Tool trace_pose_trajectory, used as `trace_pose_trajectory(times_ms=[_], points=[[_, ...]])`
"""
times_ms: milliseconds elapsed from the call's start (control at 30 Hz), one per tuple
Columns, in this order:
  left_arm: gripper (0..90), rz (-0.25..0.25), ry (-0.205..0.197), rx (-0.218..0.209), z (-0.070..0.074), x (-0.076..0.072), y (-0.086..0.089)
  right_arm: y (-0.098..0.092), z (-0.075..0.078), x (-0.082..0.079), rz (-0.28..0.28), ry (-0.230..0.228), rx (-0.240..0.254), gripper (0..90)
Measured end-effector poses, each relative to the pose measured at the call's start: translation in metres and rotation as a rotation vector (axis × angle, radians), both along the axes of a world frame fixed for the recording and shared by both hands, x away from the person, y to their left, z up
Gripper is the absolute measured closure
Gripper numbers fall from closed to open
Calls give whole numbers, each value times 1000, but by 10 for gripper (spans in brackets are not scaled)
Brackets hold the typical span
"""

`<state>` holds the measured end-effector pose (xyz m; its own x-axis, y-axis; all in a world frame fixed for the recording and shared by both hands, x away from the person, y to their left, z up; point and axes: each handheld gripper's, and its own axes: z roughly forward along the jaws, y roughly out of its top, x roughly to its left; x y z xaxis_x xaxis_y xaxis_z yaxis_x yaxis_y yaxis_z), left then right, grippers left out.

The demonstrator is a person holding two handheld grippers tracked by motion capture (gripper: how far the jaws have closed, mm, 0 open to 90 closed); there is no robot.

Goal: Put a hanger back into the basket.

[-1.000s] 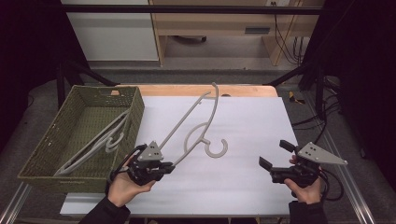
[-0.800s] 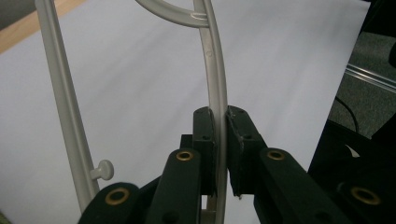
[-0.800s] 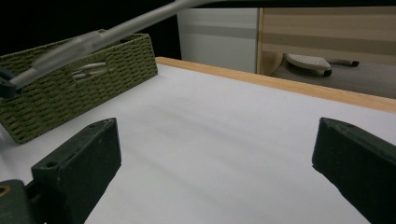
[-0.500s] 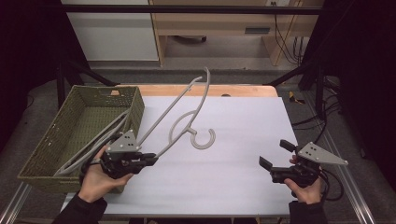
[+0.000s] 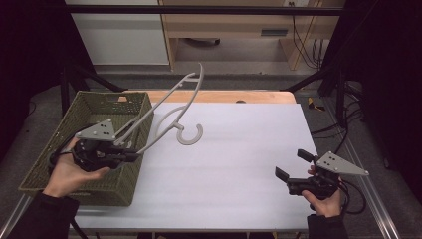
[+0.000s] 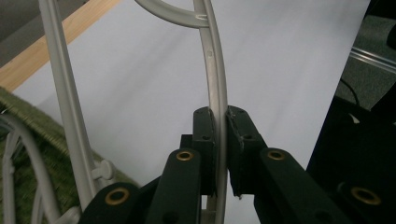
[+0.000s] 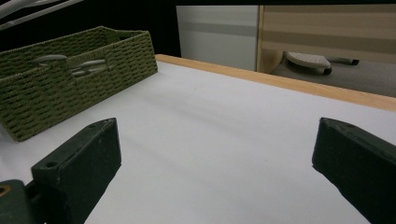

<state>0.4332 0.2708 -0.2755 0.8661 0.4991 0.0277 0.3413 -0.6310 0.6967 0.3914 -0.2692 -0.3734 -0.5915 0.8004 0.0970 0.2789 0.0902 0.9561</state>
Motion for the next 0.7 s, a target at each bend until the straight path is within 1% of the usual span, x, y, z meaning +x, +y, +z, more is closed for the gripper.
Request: trace_pose_trajectory(times_ms=[133,167,233,300,333,400,467,533,633,700], points=[[826,26,0,5,-2,3,18,0,0,0,1,1,-3,15],[826,28,-1,0,-3,3,22,0,0,0,-1,2,-1,15],[826,34,5,-6,-4,4,31,0,0,0,-3,2,-1,15],[826,50,8,-4,-5,4,39,-1,-1,1,-3,3,0,15],[826,58,11,-10,-6,5,43,-1,-1,1,-2,4,0,15],[826,78,19,-3,-7,6,53,-1,-1,1,-5,4,-5,15],[826,95,29,-8,-8,7,62,0,-2,1,-3,6,-5,15],[826,99,38,-14,-9,8,70,0,-2,1,-3,7,-5,15],[825,102,43,-9,-11,9,84,0,-2,1,-6,9,-4,15],[825,112,55,-10,-14,10,95,0,-2,1,-4,8,-5,15]])
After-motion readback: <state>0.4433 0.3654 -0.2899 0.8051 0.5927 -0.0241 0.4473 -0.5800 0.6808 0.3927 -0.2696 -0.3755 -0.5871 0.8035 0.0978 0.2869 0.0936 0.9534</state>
